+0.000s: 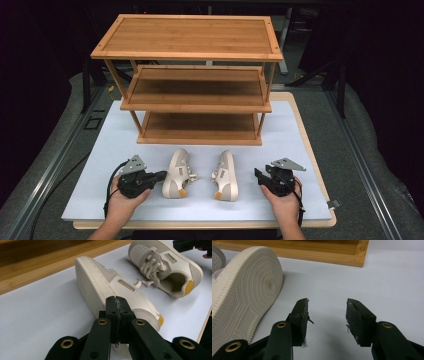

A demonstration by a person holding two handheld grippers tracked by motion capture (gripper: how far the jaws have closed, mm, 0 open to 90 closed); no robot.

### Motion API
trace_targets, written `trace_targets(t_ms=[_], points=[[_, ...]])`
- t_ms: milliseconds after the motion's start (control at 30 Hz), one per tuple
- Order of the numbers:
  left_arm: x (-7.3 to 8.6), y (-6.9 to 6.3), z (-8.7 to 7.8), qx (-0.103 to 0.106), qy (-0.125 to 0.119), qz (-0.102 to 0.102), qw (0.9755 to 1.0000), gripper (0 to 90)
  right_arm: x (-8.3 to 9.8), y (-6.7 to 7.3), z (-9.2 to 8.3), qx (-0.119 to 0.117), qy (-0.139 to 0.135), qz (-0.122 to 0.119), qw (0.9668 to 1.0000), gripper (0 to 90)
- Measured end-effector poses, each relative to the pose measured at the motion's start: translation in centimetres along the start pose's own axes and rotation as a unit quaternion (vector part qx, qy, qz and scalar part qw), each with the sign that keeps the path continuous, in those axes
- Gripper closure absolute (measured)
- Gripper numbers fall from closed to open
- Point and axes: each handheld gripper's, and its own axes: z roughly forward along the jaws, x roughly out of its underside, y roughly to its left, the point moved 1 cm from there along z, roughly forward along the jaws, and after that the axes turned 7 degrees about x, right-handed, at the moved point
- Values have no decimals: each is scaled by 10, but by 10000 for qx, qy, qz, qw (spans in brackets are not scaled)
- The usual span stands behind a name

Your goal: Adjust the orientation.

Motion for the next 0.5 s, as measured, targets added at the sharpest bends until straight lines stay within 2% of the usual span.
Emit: trace_targets(t_ms=[200,500], points=[[1,0,2,-65,83,115,9999,894,-1,2,-2,-15,-76,-23,10000,541],[3,2,0,-41,58,41,10000,894,-3,7,-7,-187,-157,-64,9997,634]])
